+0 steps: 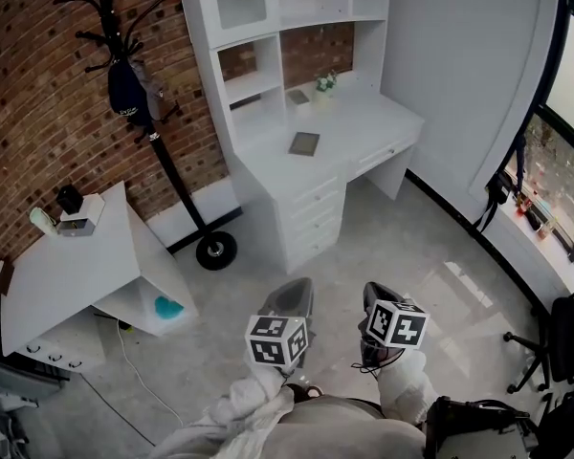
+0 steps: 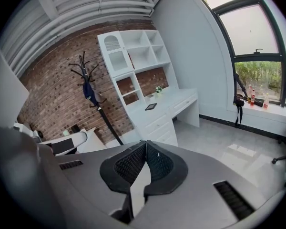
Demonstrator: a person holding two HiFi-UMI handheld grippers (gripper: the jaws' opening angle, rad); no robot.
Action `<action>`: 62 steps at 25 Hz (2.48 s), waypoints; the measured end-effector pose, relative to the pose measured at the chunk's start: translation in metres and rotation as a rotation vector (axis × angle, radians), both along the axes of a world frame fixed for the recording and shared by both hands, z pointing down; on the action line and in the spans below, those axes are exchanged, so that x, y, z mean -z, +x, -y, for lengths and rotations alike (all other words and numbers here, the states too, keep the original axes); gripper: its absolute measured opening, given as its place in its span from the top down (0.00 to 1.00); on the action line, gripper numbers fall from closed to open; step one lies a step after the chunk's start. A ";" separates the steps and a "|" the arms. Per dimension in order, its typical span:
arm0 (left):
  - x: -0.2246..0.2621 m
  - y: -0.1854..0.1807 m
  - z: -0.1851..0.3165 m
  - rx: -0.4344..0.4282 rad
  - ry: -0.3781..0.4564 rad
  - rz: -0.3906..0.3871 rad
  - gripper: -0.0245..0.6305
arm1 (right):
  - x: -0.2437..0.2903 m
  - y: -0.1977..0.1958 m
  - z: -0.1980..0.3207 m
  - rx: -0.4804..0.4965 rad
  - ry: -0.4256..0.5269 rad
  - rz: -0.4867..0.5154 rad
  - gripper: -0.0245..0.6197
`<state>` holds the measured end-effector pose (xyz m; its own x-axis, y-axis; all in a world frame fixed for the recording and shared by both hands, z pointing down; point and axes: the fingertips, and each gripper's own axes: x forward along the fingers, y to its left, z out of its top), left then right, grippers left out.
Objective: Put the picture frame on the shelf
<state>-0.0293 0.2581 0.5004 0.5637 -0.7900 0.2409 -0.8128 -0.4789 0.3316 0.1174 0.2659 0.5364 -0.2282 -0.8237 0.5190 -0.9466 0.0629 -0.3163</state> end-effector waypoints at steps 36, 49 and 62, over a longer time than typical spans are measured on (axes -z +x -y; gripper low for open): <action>0.001 0.003 0.339 -0.056 0.031 0.052 0.95 | -0.014 -0.003 0.314 -0.050 -0.007 0.011 0.92; -0.026 -0.025 0.414 -0.033 -0.025 0.058 0.95 | -0.038 -0.026 0.395 -0.045 -0.062 0.016 0.92; -0.029 -0.081 0.475 0.164 -0.043 0.095 0.95 | -0.034 -0.064 0.503 0.137 -0.058 -0.019 0.92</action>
<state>-0.1098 -0.2170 0.5298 0.4012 -0.8575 0.3220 -0.9074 -0.3242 0.2672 0.0533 -0.2373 0.5705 -0.3258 -0.7544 0.5699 -0.9363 0.1739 -0.3050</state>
